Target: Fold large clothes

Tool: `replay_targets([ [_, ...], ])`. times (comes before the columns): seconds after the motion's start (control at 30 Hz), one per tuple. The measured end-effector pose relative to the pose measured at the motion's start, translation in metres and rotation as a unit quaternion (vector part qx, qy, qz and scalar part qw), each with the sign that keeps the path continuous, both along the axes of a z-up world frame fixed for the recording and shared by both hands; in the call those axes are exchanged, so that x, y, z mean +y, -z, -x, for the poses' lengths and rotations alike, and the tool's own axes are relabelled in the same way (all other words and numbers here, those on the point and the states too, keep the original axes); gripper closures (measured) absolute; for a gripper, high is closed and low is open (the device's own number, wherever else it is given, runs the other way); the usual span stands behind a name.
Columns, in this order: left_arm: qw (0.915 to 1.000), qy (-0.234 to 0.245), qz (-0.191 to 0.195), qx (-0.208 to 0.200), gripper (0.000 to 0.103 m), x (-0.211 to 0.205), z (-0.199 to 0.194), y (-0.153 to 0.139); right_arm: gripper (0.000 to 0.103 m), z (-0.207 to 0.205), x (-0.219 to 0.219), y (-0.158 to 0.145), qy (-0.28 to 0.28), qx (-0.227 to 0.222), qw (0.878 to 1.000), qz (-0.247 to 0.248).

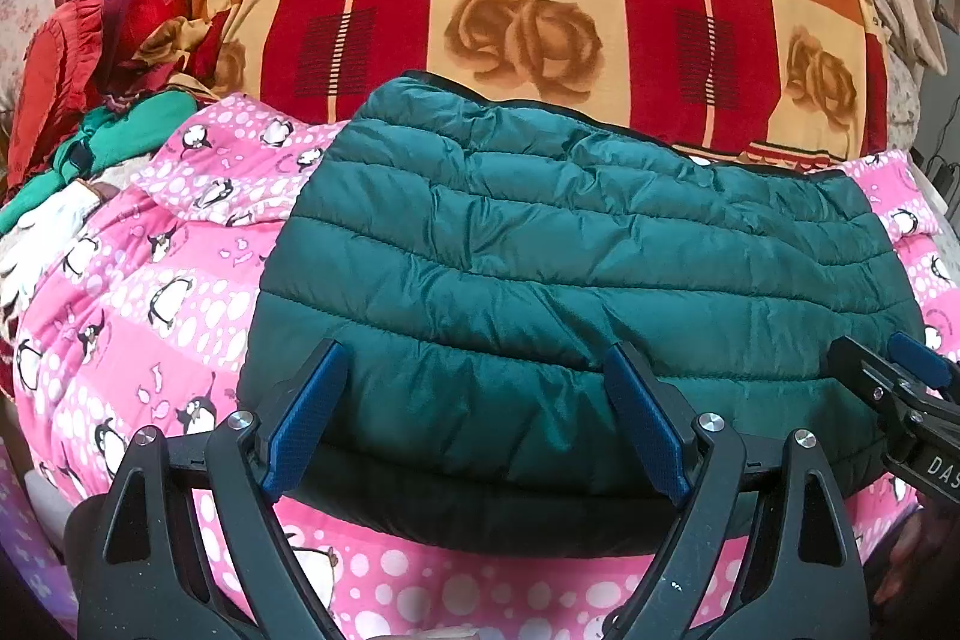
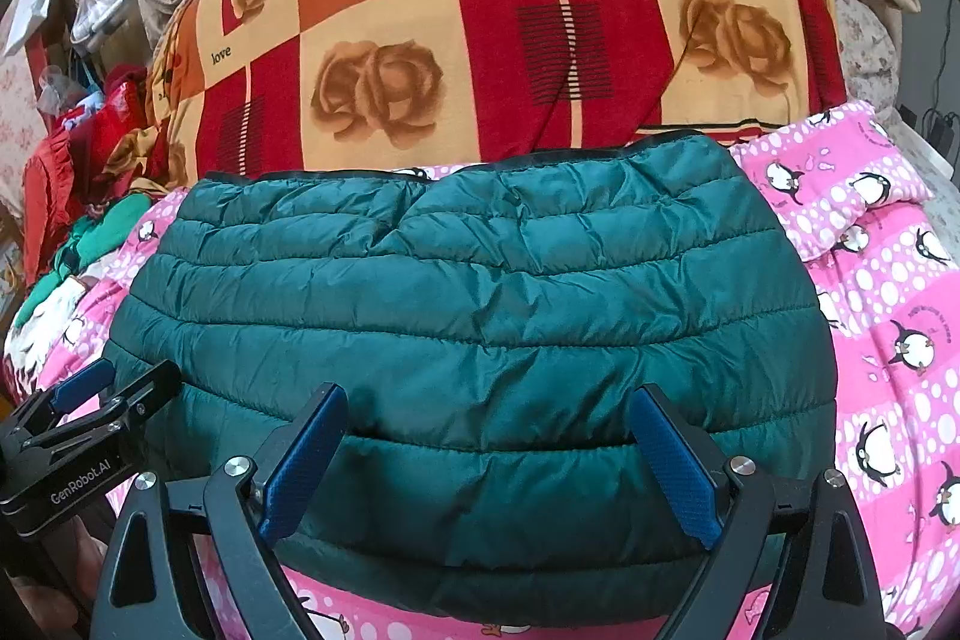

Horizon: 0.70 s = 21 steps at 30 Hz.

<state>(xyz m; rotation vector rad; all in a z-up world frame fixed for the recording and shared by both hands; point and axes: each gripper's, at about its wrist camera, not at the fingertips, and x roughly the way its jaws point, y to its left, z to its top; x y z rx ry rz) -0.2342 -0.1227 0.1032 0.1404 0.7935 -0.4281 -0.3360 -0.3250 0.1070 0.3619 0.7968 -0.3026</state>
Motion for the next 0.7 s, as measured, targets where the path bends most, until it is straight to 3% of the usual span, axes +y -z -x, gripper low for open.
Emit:
replay_targets([
  [0.7,0.9999,0.012,0.003,-0.007,0.015,-0.002,-0.0008,0.0003,0.009,-0.0026,-0.0012,0.0013,-0.005,0.001,1.0,-0.004],
])
